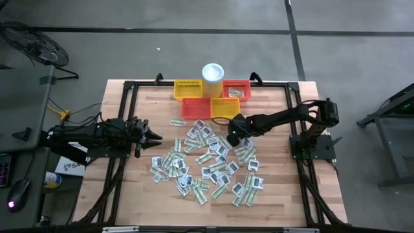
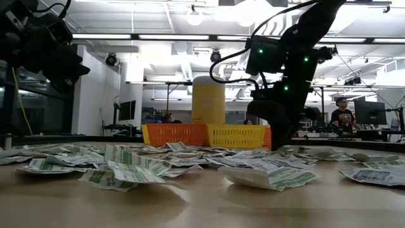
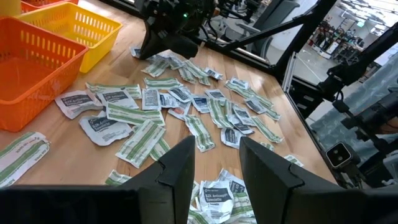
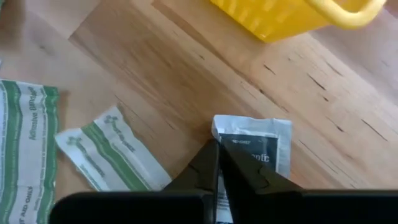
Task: Pick & Place First Aid Supplies
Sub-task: Put the black towelette pack into the bottom yellow basket
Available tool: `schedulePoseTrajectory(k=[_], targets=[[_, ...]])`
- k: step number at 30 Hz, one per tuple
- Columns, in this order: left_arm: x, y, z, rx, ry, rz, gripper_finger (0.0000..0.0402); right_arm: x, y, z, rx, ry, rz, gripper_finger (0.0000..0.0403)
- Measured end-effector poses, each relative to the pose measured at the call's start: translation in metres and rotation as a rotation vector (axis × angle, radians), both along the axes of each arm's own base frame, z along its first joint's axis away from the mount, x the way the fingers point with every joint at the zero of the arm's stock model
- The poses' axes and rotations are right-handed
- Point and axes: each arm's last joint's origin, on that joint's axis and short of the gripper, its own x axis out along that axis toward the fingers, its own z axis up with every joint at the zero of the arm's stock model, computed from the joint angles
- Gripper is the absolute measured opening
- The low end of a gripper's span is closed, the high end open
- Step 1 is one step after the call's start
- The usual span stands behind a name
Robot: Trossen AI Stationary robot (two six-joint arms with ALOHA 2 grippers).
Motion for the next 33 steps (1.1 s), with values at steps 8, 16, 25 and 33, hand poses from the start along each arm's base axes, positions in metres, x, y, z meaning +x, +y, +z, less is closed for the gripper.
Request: schedulePoseTrajectory(k=[8,16,25,33], targets=[[0.000,0.000,0.000,0.000,0.000,0.000,0.0127,-0.002,-0.002,0.009,0.083,-0.055,-0.002,0.0001],[0.000,0.000,0.000,0.000,0.000,0.000,0.0127,-0.009,-0.008,0.030,0.246,-0.143,0.019,0.0000],[0.000,0.000,0.000,0.000,0.000,0.000,0.0127,-0.013,-0.015,0.054,0.258,-0.241,0.087,0.0000],[0.000,0.000,0.000,0.000,0.000,0.000,0.0127,-0.018,-0.014,0.082,0.181,-0.341,0.250,0.0000]])
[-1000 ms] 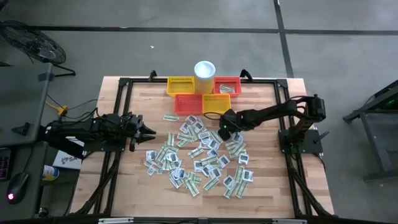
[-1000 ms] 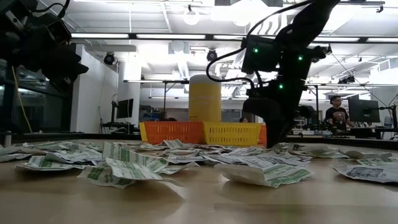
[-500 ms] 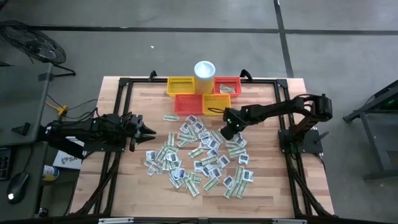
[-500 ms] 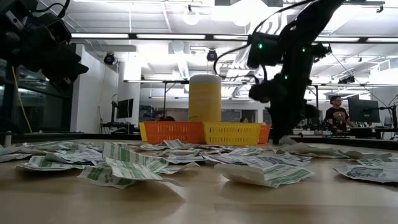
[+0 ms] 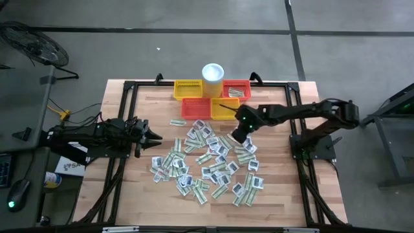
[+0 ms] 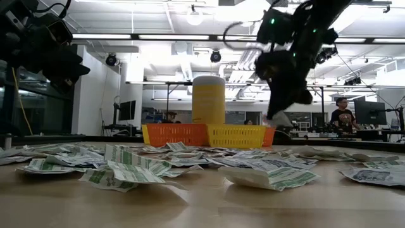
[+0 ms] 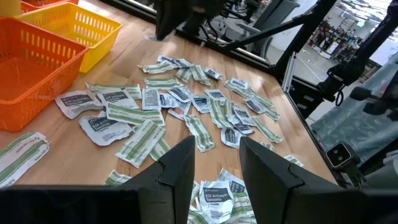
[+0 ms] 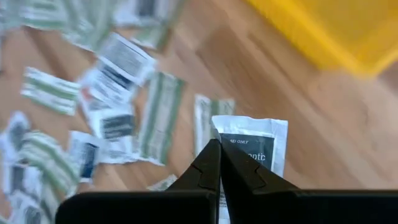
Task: Pick & Place First Aid Supplies
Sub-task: Put the black towelette pack into the bottom yellow basket
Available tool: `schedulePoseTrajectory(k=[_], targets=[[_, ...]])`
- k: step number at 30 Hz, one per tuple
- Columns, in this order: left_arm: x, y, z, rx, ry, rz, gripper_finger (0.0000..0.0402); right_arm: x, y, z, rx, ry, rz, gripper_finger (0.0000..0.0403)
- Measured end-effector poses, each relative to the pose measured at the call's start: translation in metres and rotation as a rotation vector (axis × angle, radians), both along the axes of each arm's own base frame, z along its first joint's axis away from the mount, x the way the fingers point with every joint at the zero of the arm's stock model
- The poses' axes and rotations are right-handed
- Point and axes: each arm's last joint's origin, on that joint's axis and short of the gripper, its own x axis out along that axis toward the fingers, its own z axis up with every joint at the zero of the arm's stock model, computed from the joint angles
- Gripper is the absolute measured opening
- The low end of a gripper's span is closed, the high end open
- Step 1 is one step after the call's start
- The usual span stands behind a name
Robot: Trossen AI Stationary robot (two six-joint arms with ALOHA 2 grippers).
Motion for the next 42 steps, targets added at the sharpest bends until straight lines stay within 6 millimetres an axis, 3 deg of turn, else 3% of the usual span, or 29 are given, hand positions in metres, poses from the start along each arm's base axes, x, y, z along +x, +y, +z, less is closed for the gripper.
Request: schedulePoseTrajectory(k=[7,22,33,38,42], targets=[[0.000,0.000,0.000,0.000,0.000,0.000,0.0127,-0.002,-0.012,0.021,-0.169,-0.131,0.180,0.0000],[0.000,0.000,0.000,0.000,-0.001,0.000,0.0127,0.002,-0.036,0.019,-0.588,-0.077,0.625,0.0000],[0.000,0.000,0.000,0.000,0.000,0.000,0.0127,0.039,-0.082,0.012,-0.581,0.121,0.616,0.0000],[0.000,0.000,0.000,0.000,0.000,0.000,0.0127,0.047,-0.088,0.000,-0.570,0.190,0.717,0.0005],[0.000,0.000,0.000,0.000,0.000,0.000,0.0127,0.050,-0.090,-0.007,-0.562,0.203,0.732,0.0033]])
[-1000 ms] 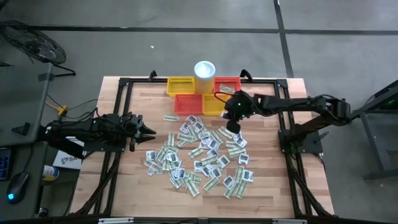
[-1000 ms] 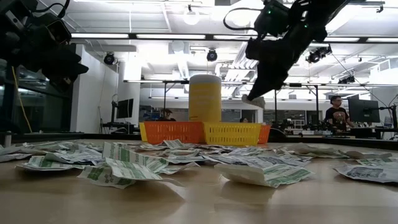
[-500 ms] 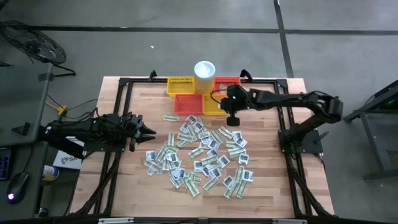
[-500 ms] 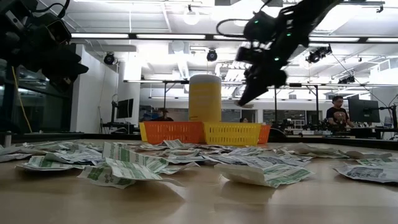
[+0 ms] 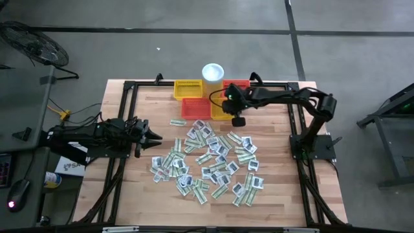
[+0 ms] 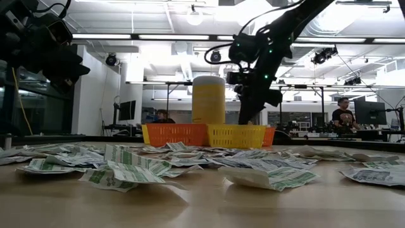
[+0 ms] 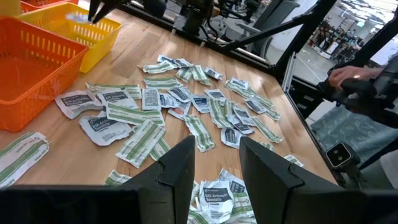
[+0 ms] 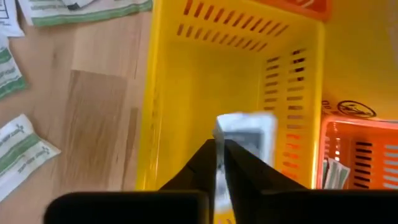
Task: Pick & Place First Aid Supplies
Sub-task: Put the black towelette pack into the bottom yellow basket, then put the blue alcohol pad into the top yellow basket
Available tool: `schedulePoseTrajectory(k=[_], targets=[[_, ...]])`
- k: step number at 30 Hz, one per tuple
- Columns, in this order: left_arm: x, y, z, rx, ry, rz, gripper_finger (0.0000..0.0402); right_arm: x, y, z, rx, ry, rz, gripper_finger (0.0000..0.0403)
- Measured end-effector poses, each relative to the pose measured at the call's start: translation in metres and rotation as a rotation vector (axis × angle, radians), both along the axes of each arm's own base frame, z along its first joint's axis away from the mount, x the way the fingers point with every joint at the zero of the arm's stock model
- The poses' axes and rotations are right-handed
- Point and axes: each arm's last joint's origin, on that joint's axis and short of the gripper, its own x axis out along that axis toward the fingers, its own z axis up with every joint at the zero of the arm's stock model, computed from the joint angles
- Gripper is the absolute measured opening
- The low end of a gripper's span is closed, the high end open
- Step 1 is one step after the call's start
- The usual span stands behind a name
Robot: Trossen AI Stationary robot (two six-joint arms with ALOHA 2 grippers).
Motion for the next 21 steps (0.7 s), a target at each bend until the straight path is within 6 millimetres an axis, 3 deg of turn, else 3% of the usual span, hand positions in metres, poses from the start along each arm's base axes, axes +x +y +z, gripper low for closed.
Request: schedulePoseTrajectory(k=[5,11,15,21], targets=[[0.000,0.000,0.000,0.000,0.000,0.000,0.0127,0.000,0.000,-0.001,0.029,-0.010,-0.049,0.0089],[0.000,0.000,0.000,0.000,0.000,0.000,0.0127,-0.008,0.007,0.009,0.113,-0.031,-0.309,0.0140],[0.000,0.000,0.000,0.000,0.000,0.000,0.0127,-0.020,0.020,0.021,0.193,0.007,-0.424,0.0155],[0.000,0.000,0.000,0.000,0.000,0.000,0.0127,-0.044,0.043,0.034,0.290,0.119,-0.414,0.0154]])
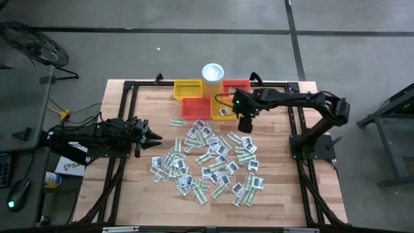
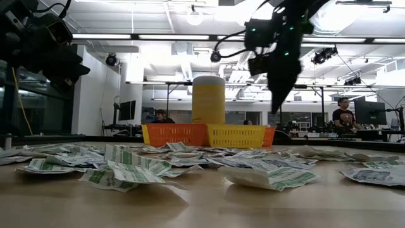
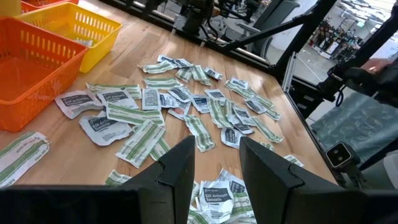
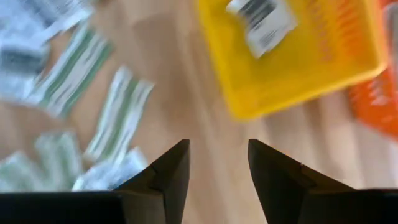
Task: Pick & Place First Aid Supplies
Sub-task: Put the blue alcohol pad into the top yellow basket
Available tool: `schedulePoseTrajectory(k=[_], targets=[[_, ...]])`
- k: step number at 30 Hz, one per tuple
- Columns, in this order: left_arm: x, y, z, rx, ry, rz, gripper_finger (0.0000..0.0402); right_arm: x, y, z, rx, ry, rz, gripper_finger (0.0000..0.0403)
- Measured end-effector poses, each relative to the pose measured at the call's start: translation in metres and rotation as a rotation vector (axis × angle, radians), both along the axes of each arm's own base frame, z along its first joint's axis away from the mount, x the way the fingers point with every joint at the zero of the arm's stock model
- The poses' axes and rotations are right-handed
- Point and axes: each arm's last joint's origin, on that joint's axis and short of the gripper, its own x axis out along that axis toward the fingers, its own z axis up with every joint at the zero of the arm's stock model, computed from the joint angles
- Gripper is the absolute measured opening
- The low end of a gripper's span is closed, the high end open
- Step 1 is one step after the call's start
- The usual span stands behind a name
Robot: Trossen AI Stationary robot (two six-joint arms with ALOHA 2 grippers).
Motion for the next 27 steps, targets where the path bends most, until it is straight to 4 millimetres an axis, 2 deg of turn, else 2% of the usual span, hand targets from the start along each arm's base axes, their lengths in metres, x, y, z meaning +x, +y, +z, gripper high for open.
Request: schedulePoseTrajectory(k=[5,11,17,27], targets=[[0.000,0.000,0.000,0.000,0.000,0.000,0.0127,-0.021,0.021,-0.013,0.064,-0.023,0.084,0.0145],[0.000,0.000,0.000,0.000,0.000,0.000,0.0127,-0.032,0.040,-0.035,0.013,-0.061,0.233,0.0140],[0.000,0.000,0.000,0.000,0.000,0.000,0.0127,-0.038,0.050,-0.056,-0.018,-0.059,0.314,0.0140],[0.000,0.000,0.000,0.000,0.000,0.000,0.0127,-0.044,0.059,-0.072,-0.024,-0.026,0.345,0.0139]])
